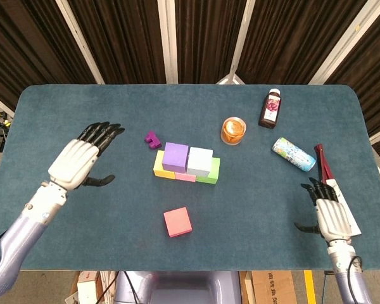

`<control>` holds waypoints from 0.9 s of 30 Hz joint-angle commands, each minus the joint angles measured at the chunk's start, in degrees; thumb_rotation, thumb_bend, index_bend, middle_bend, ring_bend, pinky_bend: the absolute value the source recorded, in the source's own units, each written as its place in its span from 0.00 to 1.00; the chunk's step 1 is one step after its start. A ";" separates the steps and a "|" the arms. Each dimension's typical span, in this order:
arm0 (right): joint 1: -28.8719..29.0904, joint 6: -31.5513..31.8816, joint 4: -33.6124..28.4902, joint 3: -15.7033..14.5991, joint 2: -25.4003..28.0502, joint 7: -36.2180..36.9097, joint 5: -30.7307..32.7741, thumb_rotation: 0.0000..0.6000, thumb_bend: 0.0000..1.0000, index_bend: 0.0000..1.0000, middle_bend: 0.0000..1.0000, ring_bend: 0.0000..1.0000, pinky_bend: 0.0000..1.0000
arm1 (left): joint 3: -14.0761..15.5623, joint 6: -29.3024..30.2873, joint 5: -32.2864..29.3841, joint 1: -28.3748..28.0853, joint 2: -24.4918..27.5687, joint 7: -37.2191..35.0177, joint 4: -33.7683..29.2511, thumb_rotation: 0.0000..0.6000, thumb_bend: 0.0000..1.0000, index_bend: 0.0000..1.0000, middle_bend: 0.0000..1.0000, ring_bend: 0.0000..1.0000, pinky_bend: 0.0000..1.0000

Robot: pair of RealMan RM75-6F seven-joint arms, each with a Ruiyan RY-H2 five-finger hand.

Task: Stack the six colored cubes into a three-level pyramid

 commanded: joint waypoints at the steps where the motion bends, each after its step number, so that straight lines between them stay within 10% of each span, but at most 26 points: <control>1: 2.79 -3.16 -2.07 0.99 -0.87 -3.72 3.44 1.00 0.10 0.18 0.07 0.00 0.00 | 4.89 6.92 12.02 7.47 -0.46 -9.00 3.78 1.00 0.26 0.07 0.05 0.00 0.00; 17: 12.19 -5.86 -4.73 4.78 -7.12 -15.37 15.82 1.00 0.10 0.18 0.07 0.00 0.00 | 10.53 28.40 22.66 24.02 -9.46 -18.68 22.57 1.00 0.26 0.11 0.04 0.00 0.00; 27: 14.33 -0.76 -9.37 5.39 -8.78 -21.06 18.45 1.00 0.10 0.18 0.07 0.00 0.00 | 9.96 29.89 19.56 28.10 -14.53 -21.38 31.18 1.00 0.26 0.11 0.05 0.00 0.00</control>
